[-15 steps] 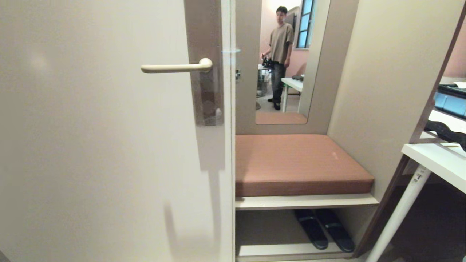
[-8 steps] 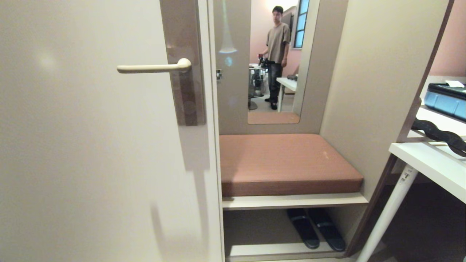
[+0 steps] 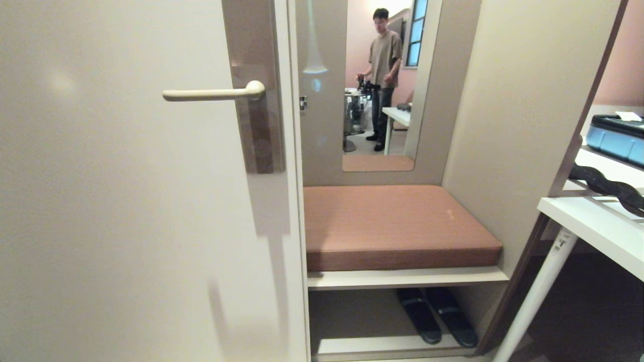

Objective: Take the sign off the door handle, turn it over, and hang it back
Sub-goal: Hand it to the other hand

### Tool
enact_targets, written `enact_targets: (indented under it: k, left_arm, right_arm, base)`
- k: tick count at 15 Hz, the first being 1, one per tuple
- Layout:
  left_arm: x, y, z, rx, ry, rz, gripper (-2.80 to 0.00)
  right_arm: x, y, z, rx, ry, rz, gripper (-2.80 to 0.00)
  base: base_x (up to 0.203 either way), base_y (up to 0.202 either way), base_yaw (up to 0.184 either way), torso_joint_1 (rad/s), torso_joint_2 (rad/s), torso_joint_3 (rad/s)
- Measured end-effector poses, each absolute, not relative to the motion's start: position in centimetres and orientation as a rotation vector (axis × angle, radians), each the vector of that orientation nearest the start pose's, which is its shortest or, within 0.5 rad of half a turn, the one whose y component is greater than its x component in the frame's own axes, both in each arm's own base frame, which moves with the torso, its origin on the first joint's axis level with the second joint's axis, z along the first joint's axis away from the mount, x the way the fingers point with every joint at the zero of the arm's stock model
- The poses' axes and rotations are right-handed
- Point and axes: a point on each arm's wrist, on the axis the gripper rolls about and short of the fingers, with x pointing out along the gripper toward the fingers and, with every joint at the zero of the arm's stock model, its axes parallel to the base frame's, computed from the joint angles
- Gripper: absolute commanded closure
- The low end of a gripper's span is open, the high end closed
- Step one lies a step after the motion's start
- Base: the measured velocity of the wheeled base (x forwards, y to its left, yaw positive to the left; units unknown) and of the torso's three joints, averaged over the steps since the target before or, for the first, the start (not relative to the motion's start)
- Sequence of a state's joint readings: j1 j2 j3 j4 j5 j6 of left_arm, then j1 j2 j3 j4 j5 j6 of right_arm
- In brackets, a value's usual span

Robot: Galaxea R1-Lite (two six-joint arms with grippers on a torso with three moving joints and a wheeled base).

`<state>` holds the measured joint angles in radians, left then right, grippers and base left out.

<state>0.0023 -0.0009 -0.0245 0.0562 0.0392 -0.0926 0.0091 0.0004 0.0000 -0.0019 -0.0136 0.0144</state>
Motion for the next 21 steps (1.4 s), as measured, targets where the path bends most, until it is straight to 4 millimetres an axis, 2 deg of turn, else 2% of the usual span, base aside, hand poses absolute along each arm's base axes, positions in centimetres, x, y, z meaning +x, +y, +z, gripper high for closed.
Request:
enact_targets:
  k: [21]
  left_arm:
    - [-2.48,0.08,7.64,-0.09,0.03,0.041,0.0]
  right_arm:
    - [-2.28,-0.05,7.58,0.014,-0.002,-0.004,0.0]
  base:
    - [0.0,0.0,0.0,0.0,0.0,0.0]
